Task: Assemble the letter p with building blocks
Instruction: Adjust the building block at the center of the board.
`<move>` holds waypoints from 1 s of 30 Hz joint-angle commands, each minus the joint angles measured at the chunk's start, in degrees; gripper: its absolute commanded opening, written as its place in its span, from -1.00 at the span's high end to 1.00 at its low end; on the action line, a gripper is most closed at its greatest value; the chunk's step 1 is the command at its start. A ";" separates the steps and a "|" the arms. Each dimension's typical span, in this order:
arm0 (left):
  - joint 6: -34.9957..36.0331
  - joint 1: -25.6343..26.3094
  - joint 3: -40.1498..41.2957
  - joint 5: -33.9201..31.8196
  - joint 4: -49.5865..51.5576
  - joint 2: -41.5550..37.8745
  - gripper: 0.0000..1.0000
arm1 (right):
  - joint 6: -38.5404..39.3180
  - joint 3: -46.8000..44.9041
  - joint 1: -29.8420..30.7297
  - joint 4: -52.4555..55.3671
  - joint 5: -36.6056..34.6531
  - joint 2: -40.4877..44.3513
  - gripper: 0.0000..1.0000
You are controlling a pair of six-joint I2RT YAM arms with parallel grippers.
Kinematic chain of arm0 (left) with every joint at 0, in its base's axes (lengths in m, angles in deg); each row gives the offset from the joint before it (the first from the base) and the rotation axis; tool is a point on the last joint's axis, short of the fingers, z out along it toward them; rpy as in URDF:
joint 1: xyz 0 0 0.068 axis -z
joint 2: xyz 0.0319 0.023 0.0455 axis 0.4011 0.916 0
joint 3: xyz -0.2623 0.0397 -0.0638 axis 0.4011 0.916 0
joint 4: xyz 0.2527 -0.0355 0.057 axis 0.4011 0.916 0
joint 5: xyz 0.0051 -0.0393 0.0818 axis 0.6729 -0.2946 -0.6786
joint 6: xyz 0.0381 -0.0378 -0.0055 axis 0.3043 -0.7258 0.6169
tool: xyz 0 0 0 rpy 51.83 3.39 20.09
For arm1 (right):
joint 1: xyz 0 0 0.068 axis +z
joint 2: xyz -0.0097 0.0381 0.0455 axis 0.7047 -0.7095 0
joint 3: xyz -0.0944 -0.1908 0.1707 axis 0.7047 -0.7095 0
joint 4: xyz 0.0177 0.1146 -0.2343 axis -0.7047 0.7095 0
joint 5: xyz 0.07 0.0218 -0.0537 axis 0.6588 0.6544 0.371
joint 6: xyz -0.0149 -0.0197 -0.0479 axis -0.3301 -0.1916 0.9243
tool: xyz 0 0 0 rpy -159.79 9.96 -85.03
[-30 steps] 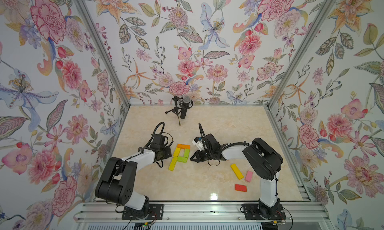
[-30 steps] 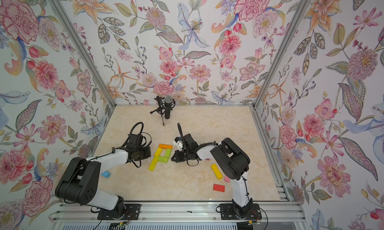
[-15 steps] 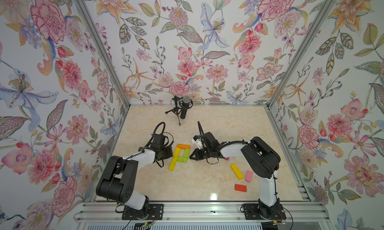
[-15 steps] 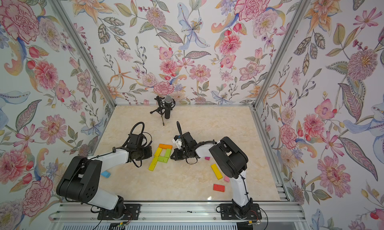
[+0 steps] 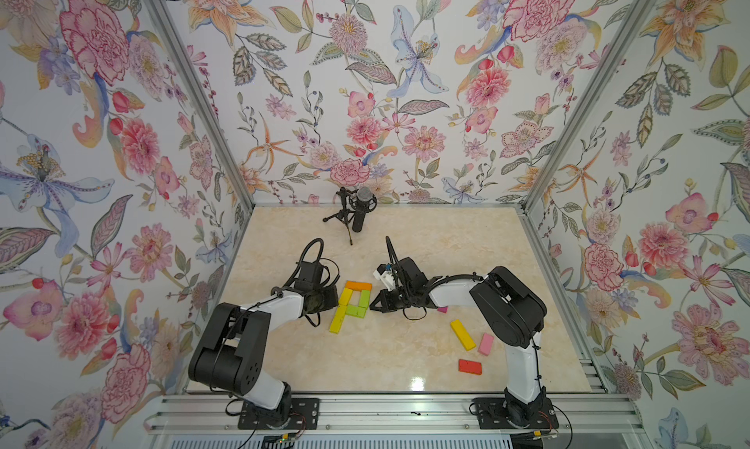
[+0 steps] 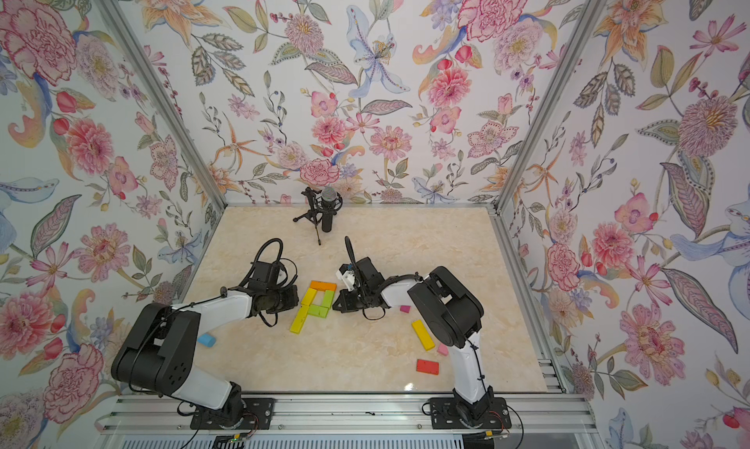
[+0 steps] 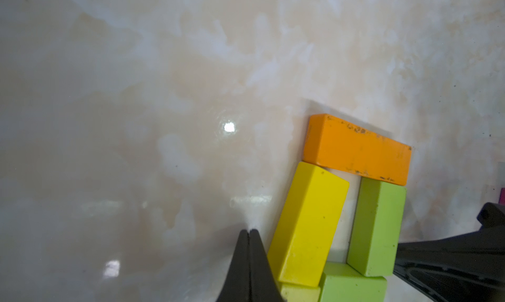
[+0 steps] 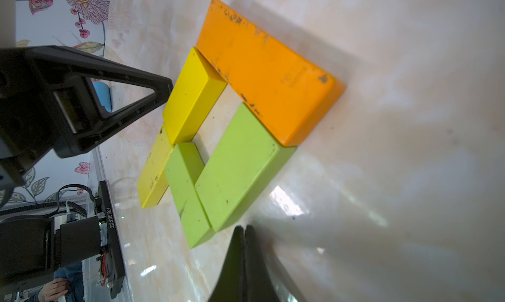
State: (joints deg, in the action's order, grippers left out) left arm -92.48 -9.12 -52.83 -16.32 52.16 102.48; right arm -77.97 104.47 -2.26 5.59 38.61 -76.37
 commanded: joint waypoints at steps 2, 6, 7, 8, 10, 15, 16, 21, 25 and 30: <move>1.46 -0.32 -0.64 0.91 -0.65 0.66 1.00 | 0.23 0.67 0.21 2.42 -0.67 -2.41 1.00; 1.63 -0.33 -0.63 0.82 -0.45 0.63 1.00 | 0.25 0.91 0.34 2.41 -0.71 -2.50 1.00; 1.68 -0.27 -0.59 0.82 -0.49 0.64 1.00 | 0.21 0.97 0.34 2.36 -0.61 -2.53 1.00; 1.72 -0.21 -0.64 0.97 -0.45 0.63 1.00 | 0.15 1.02 0.34 2.35 -0.63 -2.59 1.00; 1.81 -0.28 -0.70 1.04 -0.37 0.63 1.00 | 0.17 1.05 0.43 2.46 -0.51 -2.69 1.00; 1.99 -0.24 -0.80 1.20 -0.32 0.68 1.00 | 0.09 1.26 0.44 2.40 -0.53 -2.74 1.00; 2.06 -0.27 -0.86 1.19 -0.32 0.63 1.00 | 0.06 1.28 0.51 2.43 -0.41 -2.84 1.00; 2.12 -0.34 -0.94 1.25 -0.15 0.64 1.00 | -0.02 1.62 0.69 2.51 -0.23 -3.12 1.00; 2.15 -0.29 -1.02 1.29 -0.14 0.68 1.00 | -0.06 1.62 0.73 2.41 -0.36 -3.20 1.00; 2.25 -0.24 -0.98 1.54 -0.40 2.55 1.00 | -0.12 1.62 0.77 2.49 -0.27 -3.33 1.00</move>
State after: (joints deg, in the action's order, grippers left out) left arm -91.70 -9.12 -53.15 -15.03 51.61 103.42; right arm -77.99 105.89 -2.04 5.44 39.55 -77.59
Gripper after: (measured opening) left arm 0.050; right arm 0.047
